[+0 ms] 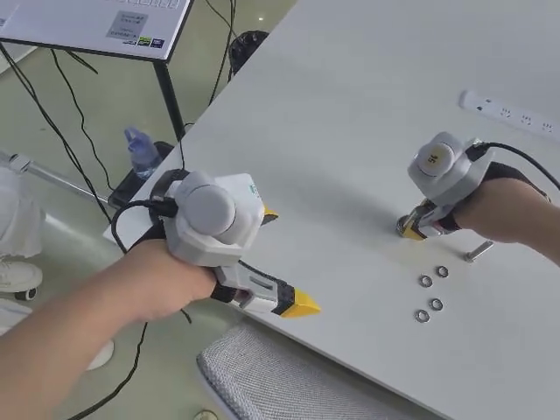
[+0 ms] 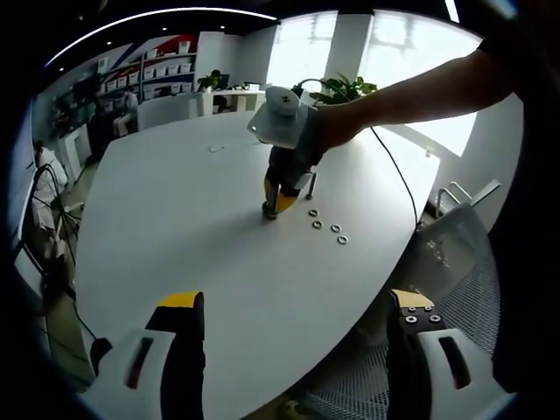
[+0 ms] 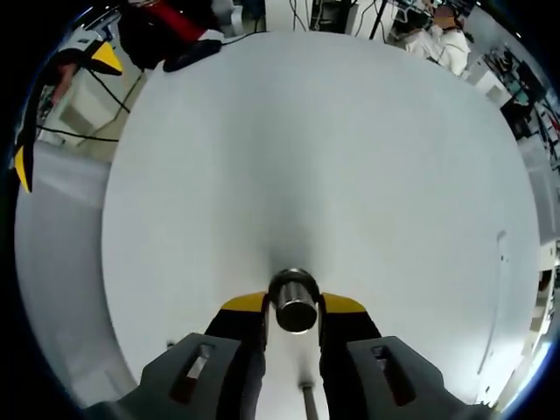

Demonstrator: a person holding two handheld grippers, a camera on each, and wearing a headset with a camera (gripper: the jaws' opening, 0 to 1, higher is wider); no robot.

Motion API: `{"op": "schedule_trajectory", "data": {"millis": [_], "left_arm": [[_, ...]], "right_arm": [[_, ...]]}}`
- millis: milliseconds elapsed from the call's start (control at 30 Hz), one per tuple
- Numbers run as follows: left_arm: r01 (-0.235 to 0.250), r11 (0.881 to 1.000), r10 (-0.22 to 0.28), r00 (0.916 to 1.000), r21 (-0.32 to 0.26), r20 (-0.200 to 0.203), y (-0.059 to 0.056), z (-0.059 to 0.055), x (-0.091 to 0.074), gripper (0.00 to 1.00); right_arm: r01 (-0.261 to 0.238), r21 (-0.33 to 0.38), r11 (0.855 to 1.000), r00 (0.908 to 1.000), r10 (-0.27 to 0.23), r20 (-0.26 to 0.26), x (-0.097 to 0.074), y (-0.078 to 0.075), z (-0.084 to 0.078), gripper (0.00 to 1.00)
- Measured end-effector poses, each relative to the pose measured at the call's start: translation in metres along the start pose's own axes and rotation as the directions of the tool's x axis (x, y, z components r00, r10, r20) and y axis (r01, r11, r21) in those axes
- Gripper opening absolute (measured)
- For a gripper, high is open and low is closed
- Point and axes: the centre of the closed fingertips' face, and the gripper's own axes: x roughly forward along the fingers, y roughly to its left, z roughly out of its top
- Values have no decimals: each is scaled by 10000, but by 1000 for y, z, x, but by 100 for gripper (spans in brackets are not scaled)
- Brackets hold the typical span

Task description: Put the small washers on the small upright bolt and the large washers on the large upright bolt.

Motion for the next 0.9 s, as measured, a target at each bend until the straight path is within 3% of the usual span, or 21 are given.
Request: {"op": "schedule_trajectory", "data": {"millis": [667,900], "left_arm": [[91,9999,-90,9999,89,-82,-2,-1,-2,84],[-53,10000,53,10000,32,-15,3,1,-8,83]], "right_arm": [[-26,42,10000,10000,25,88,0,3,0,23],[-41,-94,9999,10000,42,44,1,2,1,23]]}}
